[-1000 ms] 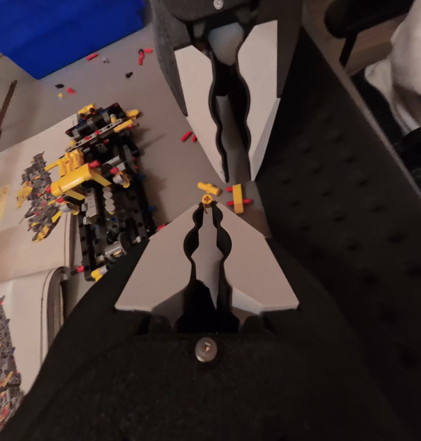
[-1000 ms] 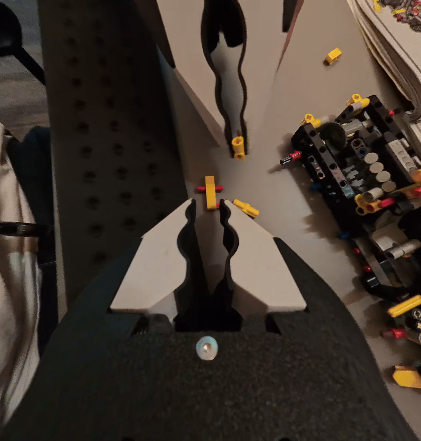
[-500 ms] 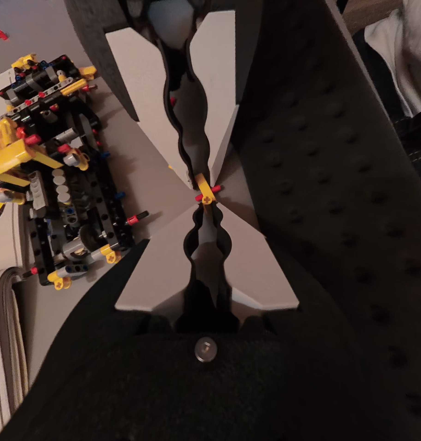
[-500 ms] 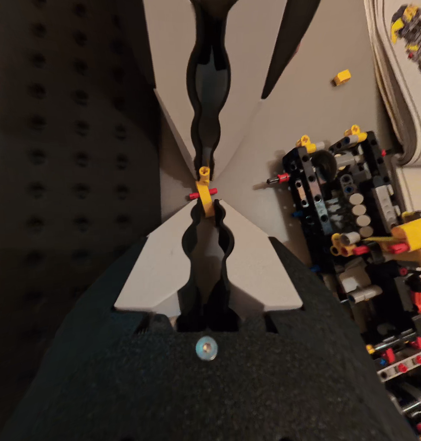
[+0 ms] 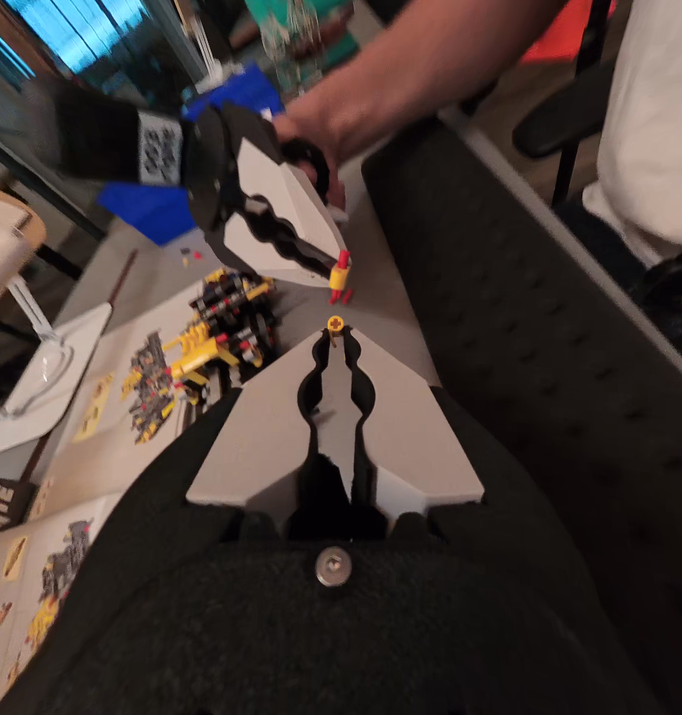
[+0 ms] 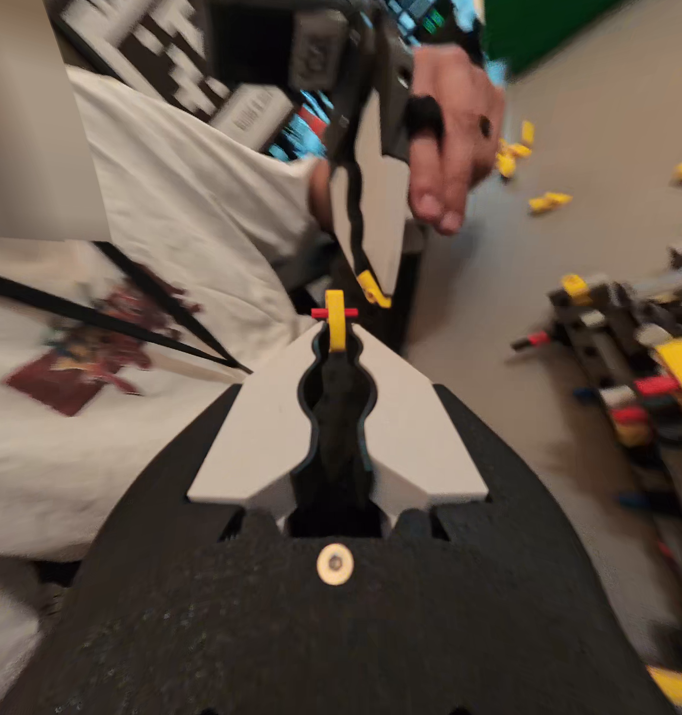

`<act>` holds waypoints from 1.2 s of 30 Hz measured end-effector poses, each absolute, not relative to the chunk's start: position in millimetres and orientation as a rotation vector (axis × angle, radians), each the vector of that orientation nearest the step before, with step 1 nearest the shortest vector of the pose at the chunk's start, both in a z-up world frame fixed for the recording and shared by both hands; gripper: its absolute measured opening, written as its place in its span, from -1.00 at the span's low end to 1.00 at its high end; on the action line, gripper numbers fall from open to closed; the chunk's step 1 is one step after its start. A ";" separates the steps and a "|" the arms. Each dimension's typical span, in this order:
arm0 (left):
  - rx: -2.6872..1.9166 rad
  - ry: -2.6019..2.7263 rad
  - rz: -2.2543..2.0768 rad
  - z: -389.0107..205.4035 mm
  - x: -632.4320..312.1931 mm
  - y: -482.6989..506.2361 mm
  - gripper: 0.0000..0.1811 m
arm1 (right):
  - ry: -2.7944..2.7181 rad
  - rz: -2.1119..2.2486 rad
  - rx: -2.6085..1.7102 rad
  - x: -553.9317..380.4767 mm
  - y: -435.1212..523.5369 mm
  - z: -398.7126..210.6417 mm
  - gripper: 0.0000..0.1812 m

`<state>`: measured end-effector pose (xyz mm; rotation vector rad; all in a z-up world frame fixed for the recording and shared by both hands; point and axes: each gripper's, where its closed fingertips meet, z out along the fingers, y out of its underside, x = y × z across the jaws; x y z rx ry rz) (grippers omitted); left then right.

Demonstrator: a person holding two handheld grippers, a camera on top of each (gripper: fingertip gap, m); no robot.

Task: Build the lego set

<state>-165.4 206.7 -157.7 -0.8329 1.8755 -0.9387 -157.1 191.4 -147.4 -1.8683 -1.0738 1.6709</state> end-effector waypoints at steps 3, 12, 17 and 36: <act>-0.773 1.772 -1.024 -136.5 -163.7 201.1 -0.92 | -1.035 1.867 -1.735 -162.1 185.4 -127.3 -0.92; -0.755 1.731 -1.239 -120.5 -168.5 185.4 -0.92 | -1.115 1.891 -1.627 -169.5 174.7 -123.2 -0.92; -0.758 1.756 -1.261 -123.0 -169.1 180.6 -0.92 | -1.141 1.881 -1.571 -166.8 173.6 -117.6 -0.92; -0.939 1.625 -1.599 -111.2 -168.7 193.0 -0.92 | -0.861 2.282 -1.436 -165.8 187.0 -106.9 -0.93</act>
